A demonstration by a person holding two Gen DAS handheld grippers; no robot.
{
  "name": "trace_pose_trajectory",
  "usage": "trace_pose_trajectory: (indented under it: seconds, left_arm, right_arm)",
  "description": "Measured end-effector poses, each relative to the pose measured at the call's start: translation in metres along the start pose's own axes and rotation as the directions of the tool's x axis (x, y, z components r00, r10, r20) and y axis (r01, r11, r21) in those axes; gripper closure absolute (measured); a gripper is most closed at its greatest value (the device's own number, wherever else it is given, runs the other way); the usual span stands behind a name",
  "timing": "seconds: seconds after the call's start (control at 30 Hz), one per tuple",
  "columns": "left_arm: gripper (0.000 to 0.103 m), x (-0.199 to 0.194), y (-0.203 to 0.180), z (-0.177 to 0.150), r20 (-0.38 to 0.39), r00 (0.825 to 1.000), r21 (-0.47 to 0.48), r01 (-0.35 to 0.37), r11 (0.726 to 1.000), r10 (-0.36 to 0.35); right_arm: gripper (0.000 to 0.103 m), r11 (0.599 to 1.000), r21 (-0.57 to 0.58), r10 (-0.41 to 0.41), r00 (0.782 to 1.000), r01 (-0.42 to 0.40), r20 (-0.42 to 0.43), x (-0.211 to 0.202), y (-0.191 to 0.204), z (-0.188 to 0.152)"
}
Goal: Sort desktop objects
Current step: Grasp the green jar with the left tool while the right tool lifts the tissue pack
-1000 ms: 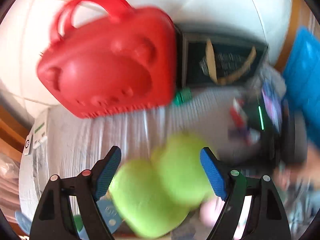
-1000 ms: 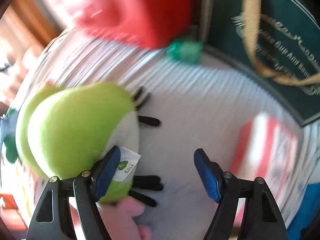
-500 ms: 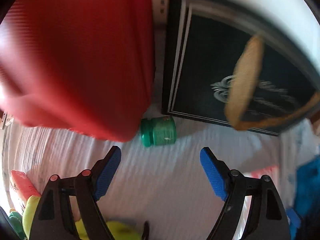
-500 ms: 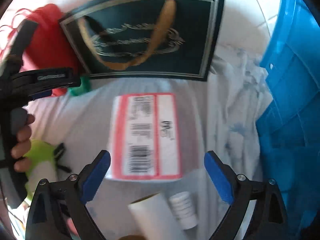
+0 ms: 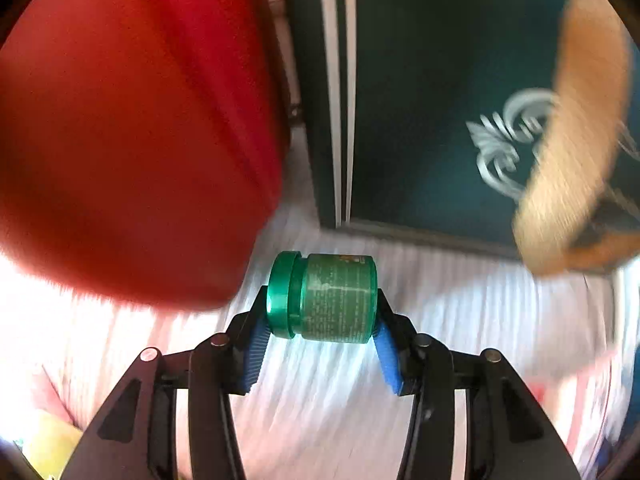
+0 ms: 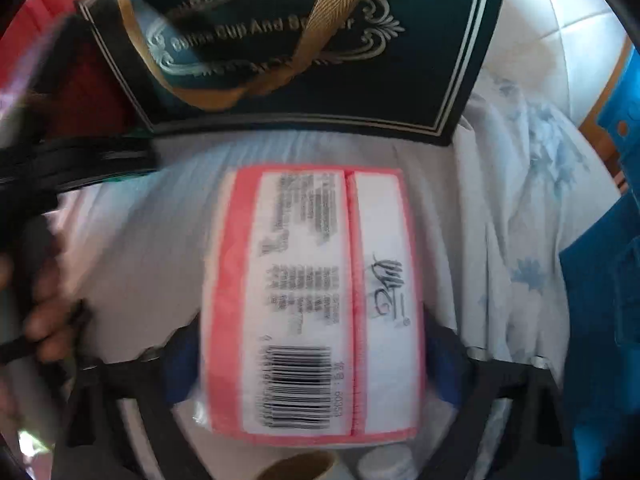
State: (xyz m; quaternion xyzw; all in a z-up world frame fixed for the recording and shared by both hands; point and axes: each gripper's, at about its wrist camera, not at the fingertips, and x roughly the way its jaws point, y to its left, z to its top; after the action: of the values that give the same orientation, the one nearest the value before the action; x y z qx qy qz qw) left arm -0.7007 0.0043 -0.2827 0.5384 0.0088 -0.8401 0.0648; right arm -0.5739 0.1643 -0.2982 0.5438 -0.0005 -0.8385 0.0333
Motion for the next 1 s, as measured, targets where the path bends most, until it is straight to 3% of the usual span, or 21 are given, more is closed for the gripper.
trace_pose_trajectory:
  seconds: [0.17,0.33,0.43,0.53,0.77,1.0]
  left_arm:
    - [0.057,-0.038,0.012,-0.019,-0.008,0.997,0.014,0.074,0.997,-0.074]
    - [0.057,-0.112,0.026,-0.04,0.109,0.987,0.041,0.113,0.993,-0.117]
    - [0.057,-0.165,0.044,-0.062,0.186,0.972,0.042,0.139,0.989,-0.145]
    - [0.057,-0.222,0.068,-0.088,0.269,0.946,0.046,0.174,0.984,-0.18]
    - [0.057,-0.356,0.093,-0.166,0.456,0.875,0.066,0.151,0.986,-0.164]
    - [0.057,-0.437,0.101,-0.244,0.564,0.81,0.081,0.137,0.987,-0.159]
  right_arm:
    - [0.017,0.999,0.022,0.038,0.998,-0.039,0.056,-0.019,-0.006,-0.002]
    - [0.017,1.0,-0.012,0.025,0.985,-0.023,0.172,-0.075,0.002,-0.008]
    - [0.017,0.999,-0.031,0.028,0.961,-0.02,0.274,-0.13,0.01,-0.015]
    - [0.017,0.998,-0.045,0.055,0.937,-0.042,0.346,-0.183,0.017,-0.028]
    - [0.017,0.993,-0.094,0.103,0.869,-0.066,0.485,-0.313,0.037,-0.088]
    - [0.017,0.991,-0.132,0.095,0.807,-0.021,0.584,-0.409,0.039,-0.158]
